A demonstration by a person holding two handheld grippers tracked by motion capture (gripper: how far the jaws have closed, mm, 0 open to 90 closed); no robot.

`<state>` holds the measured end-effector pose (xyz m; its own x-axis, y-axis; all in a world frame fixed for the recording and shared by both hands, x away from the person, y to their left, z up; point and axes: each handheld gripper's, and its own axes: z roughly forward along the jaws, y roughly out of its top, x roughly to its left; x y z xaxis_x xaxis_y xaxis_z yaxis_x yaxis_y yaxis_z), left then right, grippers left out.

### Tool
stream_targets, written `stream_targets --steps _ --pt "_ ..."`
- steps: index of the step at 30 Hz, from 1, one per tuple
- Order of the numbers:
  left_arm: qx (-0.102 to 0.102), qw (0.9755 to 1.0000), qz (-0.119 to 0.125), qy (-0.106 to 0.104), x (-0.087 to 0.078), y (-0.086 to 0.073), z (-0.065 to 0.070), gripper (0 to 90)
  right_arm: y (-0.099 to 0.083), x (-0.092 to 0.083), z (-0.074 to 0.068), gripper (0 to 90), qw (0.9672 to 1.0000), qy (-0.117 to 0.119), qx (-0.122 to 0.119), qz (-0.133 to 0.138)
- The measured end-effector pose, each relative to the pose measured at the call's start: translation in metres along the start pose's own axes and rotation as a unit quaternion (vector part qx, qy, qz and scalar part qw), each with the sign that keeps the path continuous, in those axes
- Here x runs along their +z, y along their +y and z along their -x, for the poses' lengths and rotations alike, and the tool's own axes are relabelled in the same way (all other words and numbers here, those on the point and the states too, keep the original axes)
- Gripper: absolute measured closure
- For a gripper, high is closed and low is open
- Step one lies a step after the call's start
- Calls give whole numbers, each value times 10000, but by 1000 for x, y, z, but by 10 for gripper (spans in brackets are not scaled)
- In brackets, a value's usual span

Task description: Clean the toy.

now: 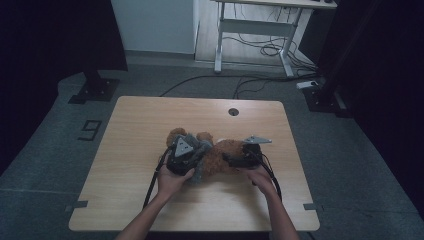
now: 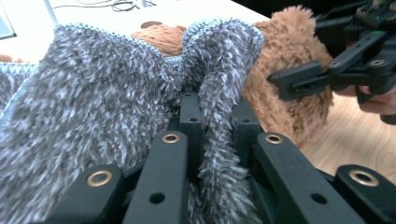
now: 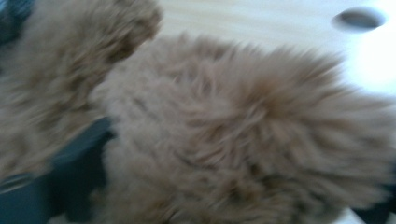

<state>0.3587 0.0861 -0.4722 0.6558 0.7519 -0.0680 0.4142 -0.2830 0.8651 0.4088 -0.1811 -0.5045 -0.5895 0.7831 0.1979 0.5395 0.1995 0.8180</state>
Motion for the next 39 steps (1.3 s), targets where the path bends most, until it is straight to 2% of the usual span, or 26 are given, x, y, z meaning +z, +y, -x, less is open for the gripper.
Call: stream_targets --steps 3,5,7,10,11,14,17,19,22,23,25,26,27,28,29,32,34,36,37,39 --pt "-23 9999 3 -98 -2 0 1 789 -6 -5 -2 252 10000 64 -65 22" --pt "-116 9996 -22 -253 -6 4 1 785 -11 -9 -7 319 9999 8 -99 40" --pt "-225 9988 -7 -433 -11 12 2 783 -20 -13 -14 366 9995 -106 -275 153" --pt "-51 9989 126 -457 -20 30 12 783 -32 -19 -18 383 9986 -200 -347 354" --pt "-51 9987 154 -473 -21 34 14 783 -37 -21 -19 382 9980 -234 -381 453" --pt "177 9981 306 -507 -25 60 30 783 -47 -24 -22 381 9966 -298 -420 649" --pt "357 9975 261 -545 -15 80 47 781 -50 -26 -26 379 9954 -393 -527 694" --pt "492 9972 82 -559 0 91 62 780 -50 -26 -29 379 9951 -454 -533 702" --pt "708 9956 -423 -447 34 95 79 780 -51 -26 -32 376 9943 -512 -574 737" --pt "687 9950 -595 -410 46 93 81 781 -52 -27 -32 376 9940 -529 -593 749" --pt "563 9927 -980 -408 67 83 78 782 -53 -28 -33 376 9939 -529 -616 747" --pt "614 9906 -1182 -296 76 73 75 782 -54 -29 -33 376 9938 -533 -613 760" --pt "646 9908 -1156 -293 79 68 73 784 -55 -29 -33 376 9936 -544 -663 735" --pt "495 9926 -1040 -388 77 63 68 786 -55 -29 -33 376 9936 -565 -700 683" --pt "441 9931 -1010 -399 74 62 66 787 -56 -28 -34 378 9931 -578 -752 688" --pt "603 9924 -1063 -121 62 63 56 788 -56 -28 -35 380 9926 -608 -774 706" --pt "449 9938 -1011 -90 53 63 43 788 -56 -29 -34 380 9930 -585 -719 733" --pt "188 9957 -886 -180 42 62 30 788 -56 -30 -34 381 9929 -570 -735 737" --pt "179 9962 -835 -158 36 61 24 787 -57 -30 -35 381 9927 -581 -748 743" --pt "207 9970 -746 49 23 61 13 787 -57 -30 -35 381 9926 -590 -762 738"
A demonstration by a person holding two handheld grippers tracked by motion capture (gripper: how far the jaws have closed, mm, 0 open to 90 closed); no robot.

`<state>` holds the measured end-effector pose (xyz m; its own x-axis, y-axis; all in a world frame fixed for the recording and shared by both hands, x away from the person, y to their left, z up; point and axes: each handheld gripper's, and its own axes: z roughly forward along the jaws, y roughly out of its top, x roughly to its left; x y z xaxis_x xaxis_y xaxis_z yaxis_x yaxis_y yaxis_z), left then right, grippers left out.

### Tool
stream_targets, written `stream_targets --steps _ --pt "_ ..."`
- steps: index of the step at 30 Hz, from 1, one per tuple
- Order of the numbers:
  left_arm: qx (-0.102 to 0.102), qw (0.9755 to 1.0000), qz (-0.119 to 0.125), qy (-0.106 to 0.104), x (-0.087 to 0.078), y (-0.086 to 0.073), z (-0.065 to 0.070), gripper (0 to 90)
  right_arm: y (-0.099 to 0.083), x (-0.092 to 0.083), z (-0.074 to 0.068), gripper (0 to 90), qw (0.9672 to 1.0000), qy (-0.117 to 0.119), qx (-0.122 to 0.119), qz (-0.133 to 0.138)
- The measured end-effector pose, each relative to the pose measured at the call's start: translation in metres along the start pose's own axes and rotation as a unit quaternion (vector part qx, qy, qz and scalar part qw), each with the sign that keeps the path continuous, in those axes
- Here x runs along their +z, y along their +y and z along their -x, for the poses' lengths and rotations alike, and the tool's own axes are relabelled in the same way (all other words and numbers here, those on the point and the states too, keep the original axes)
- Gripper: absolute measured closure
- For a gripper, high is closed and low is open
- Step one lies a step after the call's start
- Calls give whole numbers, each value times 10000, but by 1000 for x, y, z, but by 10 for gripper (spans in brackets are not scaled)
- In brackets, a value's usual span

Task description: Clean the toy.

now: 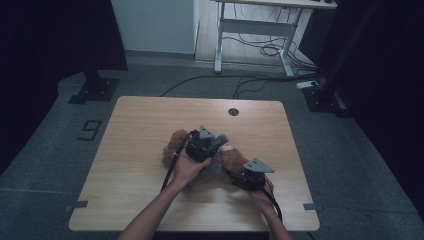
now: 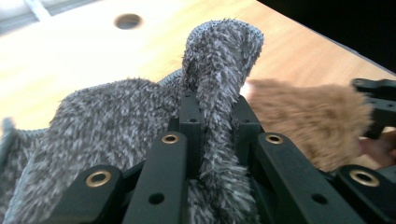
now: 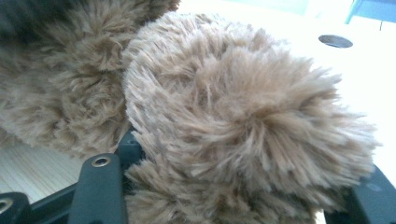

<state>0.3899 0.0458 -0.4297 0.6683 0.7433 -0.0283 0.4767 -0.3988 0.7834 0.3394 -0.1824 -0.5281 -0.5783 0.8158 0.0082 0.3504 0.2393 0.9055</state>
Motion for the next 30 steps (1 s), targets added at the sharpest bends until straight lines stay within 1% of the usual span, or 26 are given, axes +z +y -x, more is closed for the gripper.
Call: stream_targets --steps 1,2,3,4,5,7,8,10,12,14,15,17,18,20,22,24,25,26,27,29,30 --pt "-4 9999 -13 155 -6 -2 -8 788 0 0 0 381 10000 1 5 2" --pt "-75 9996 -83 255 -10 -5 -18 789 -1 0 1 381 10000 10 33 0" --pt "-217 9992 -203 252 -13 -12 -30 789 -1 0 2 381 10000 30 71 19" --pt "-311 9989 -255 234 -14 -16 -37 789 -1 0 3 381 9999 54 90 27" --pt "-449 9982 -331 215 -16 -24 -48 789 -1 0 3 381 9999 59 84 28" --pt "-615 9973 -351 203 -20 -33 -59 789 0 0 2 380 10000 58 49 34" --pt "-646 9970 -383 208 -22 -37 -63 789 0 0 1 380 10000 56 36 32" --pt "-683 9965 -430 201 -26 -45 -67 788 0 0 1 380 10000 51 22 29" --pt "-642 9966 -466 218 -29 -49 -69 788 0 0 1 380 10000 54 9 30" --pt "-573 9968 -471 303 -33 -50 -69 785 0 0 1 380 10000 55 4 33" --pt "-510 9966 -505 411 -36 -50 -70 784 0 0 1 380 10000 53 12 32" --pt "-432 9962 -538 537 -41 -49 -72 783 -1 0 1 379 10000 63 31 42" --pt "-415 9958 -537 610 -44 -48 -74 783 -1 0 2 379 10000 69 37 40" --pt "-475 9956 -476 660 -51 -47 -77 782 -1 0 2 379 10000 79 49 27" --pt "-470 9960 -374 659 -56 -42 -74 781 0 1 2 381 10000 57 69 28" --pt "-280 9975 -261 586 -57 -34 -61 781 1 2 1 383 9999 18 123 17" --pt "-162 9986 -179 471 -57 -27 -50 781 2 3 1 383 9999 4 126 6" --pt "-85 9991 -113 401 -56 -22 -42 782 3 5 0 383 9999 -8 135 11" --pt "37 9995 -25 318 -54 -15 -31 783 3 5 -1 384 9999 -16 131 17" --pt "277 9993 217 140 -51 1 -7 785 4 6 -2 383 9999 -16 132 12" --pt "374 9988 289 96 -51 6 1 786 4 7 -3 383 9999 -18 138 13"
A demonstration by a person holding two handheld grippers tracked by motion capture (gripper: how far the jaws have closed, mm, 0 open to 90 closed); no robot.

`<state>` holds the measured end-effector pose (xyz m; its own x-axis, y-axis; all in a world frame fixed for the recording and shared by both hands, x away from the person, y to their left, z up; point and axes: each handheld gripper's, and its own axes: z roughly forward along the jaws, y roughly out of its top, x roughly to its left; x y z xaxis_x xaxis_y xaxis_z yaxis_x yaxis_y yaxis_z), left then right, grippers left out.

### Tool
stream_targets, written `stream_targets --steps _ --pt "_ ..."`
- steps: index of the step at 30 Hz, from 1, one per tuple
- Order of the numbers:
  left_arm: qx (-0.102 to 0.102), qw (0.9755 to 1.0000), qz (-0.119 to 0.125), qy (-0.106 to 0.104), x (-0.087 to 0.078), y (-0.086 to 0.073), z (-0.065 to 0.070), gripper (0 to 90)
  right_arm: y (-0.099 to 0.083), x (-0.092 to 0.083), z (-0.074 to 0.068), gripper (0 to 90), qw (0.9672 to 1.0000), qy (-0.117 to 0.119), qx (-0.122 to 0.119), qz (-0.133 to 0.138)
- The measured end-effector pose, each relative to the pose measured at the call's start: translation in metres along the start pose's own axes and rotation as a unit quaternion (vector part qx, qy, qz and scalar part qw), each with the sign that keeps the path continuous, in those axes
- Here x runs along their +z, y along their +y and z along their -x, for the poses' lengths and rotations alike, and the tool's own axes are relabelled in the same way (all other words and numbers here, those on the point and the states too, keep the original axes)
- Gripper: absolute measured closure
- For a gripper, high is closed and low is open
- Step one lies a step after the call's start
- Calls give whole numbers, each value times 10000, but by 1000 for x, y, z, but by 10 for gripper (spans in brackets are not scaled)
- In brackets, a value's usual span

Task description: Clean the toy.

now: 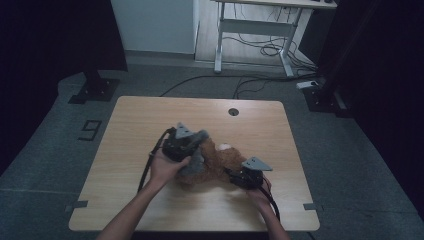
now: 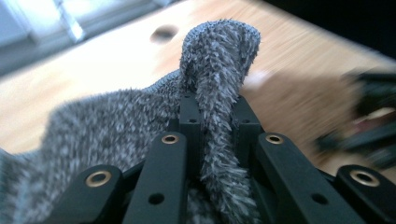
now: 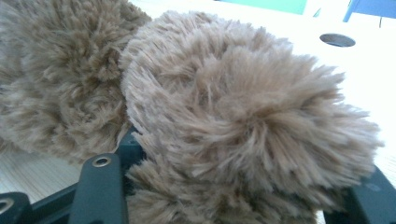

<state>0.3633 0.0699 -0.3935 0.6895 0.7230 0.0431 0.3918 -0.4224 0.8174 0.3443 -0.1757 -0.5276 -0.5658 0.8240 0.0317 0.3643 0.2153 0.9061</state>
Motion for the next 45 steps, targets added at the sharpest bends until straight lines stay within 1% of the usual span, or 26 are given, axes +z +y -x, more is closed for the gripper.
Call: stream_targets --steps 1,2,3,4,6,8,9,11,13,14,15,16,18,19,21,22,24,28,30,31,32,34,35,39,42,45 --pt "78 9998 140 -91 2 9 12 787 0 0 0 383 10000 6 7 -3" --pt "118 9996 181 -171 4 14 19 788 0 0 0 382 10000 24 6 -14" --pt "174 9992 219 -278 9 22 31 788 0 0 1 382 10000 43 11 -10" --pt "238 9990 194 -325 14 25 37 787 0 -1 2 381 10000 54 15 -6" --pt "308 9984 74 -459 31 32 51 787 0 -1 2 381 10000 61 -3 -13" --pt "270 9979 -144 -577 52 35 60 787 0 -1 2 381 10000 65 -18 -18" --pt "238 9976 -273 -585 62 34 63 786 0 -1 3 381 10000 67 -23 -21" --pt "245 9975 -482 -458 81 29 65 786 0 -1 3 380 10000 73 -33 -36" --pt "458 9967 -653 -148 94 21 64 788 -1 -1 3 379 10000 77 -38 -40" --pt "484 9965 -683 -87 95 19 64 788 -1 -1 3 379 9999 80 -52 -37" --pt "637 9950 -763 77 97 13 61 788 -1 -1 3 378 9999 84 -63 -36" --pt "622 9954 -720 119 97 10 59 787 -1 -1 2 377 9999 92 -89 -36" --pt "492 9964 -686 99 93 6 51 788 -1 -2 2 377 9999 86 -128 -47" --pt "488 9962 -712 136 90 4 47 788 -1 -1 1 376 9999 84 -144 -42" --pt "486 9957 -725 315 85 0 39 788 -1 -2 1 376 9999 71 -143 -45" --pt "436 9960 -708 328 81 -2 33 788 -1 -2 1 376 9999 68 -129 -42" --pt "228 9975 -604 290 73 -6 23 789 -1 -2 1 375 9999 72 -109 -40" --pt "32 9980 -517 373 54 -14 3 790 -1 -1 2 374 9999 73 -68 -21" --pt "-19 9976 -511 465 46 -20 -6 791 -1 -1 2 374 9999 74 -63 -23" --pt "-40 9968 -558 568 41 -25 -12 791 -1 -1 3 374 10000 71 -63 -28" --pt "-53 9963 -608 606 39 -28 -15 791 -1 -1 3 374 10000 69 -46 -22" --pt "-252 9963 -601 563 33 -38 -26 791 -2 -1 4 373 10000 81 -9 -1" --pt "-310 9960 -588 590 30 -42 -30 791 -2 -1 3 373 10000 71 -20 4" --pt "-409 9939 -643 796 15 -56 -49 791 -2 0 2 371 10000 22 -4 16" --pt "-610 9917 -670 909 6 -72 -65 791 -2 0 2 371 10000 19 -4 25" --pt "-880 9891 -677 968 -3 -88 -82 791 -2 1 3 371 10000 15 3 32"
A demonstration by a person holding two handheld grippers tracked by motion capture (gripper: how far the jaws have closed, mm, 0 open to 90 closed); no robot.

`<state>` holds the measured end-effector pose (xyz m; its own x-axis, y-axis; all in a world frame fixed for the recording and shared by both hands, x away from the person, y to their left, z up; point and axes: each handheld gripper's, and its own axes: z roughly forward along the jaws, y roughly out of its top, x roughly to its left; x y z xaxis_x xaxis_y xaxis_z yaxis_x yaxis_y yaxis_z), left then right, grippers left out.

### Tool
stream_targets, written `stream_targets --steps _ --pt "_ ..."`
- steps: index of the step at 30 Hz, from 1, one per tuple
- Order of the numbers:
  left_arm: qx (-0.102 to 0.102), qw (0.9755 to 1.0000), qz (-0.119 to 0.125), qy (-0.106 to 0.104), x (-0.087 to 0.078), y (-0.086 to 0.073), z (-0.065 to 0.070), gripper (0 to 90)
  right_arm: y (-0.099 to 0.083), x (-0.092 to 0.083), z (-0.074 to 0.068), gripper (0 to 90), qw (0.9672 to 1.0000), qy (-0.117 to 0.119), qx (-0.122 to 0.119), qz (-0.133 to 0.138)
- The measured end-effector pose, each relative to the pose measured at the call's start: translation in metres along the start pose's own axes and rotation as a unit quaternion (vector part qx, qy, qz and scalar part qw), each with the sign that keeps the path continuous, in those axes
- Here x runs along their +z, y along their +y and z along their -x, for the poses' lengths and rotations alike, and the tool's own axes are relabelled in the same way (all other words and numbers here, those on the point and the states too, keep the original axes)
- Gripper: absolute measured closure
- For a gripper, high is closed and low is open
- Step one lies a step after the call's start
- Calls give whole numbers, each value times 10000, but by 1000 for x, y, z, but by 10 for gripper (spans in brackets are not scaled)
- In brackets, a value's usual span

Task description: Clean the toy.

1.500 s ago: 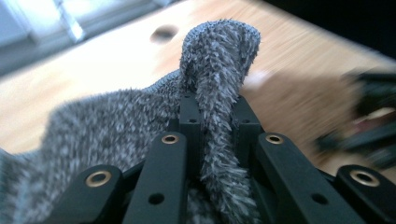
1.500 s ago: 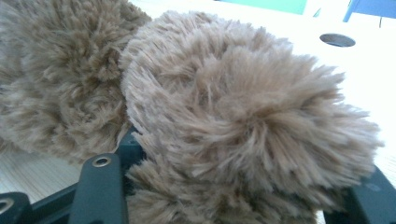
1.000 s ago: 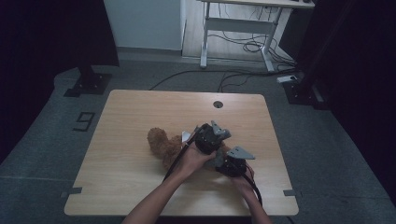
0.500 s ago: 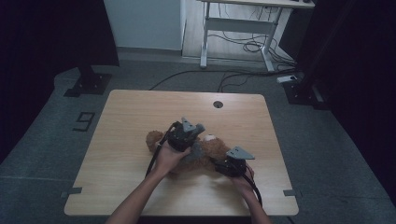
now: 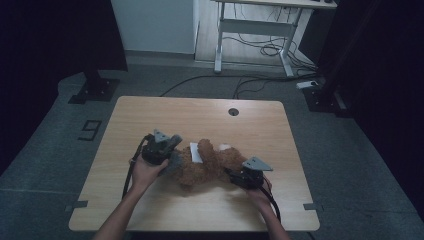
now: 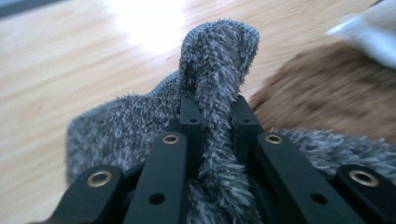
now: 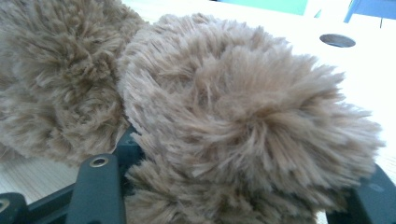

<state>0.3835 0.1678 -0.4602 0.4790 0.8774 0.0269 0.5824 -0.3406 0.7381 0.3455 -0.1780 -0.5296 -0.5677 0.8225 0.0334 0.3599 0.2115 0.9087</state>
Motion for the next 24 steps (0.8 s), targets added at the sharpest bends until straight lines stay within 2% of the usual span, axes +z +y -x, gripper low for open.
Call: stream_targets --steps 2,5,9,13,16,21,24 --pt "-48 10000 -2 -31 -1 -6 -6 790 0 0 0 371 10000 -4 11 2" --pt "-106 9998 80 -124 -5 -6 -6 789 0 1 0 371 10000 -10 46 24" --pt "-74 9989 343 -313 -17 4 4 786 0 3 0 387 9999 -106 55 26" --pt "148 9978 529 -372 -24 15 19 782 2 8 -2 414 9994 -341 38 51" --pt "370 9977 504 -271 -21 25 29 780 6 16 -1 426 9985 -550 38 70" --pt "492 9976 419 -237 -3 45 41 775 17 37 6 434 9952 -975 33 78" --pt "523 9979 318 -190 7 56 44 774 23 49 15 432 9938 -1105 120 73"
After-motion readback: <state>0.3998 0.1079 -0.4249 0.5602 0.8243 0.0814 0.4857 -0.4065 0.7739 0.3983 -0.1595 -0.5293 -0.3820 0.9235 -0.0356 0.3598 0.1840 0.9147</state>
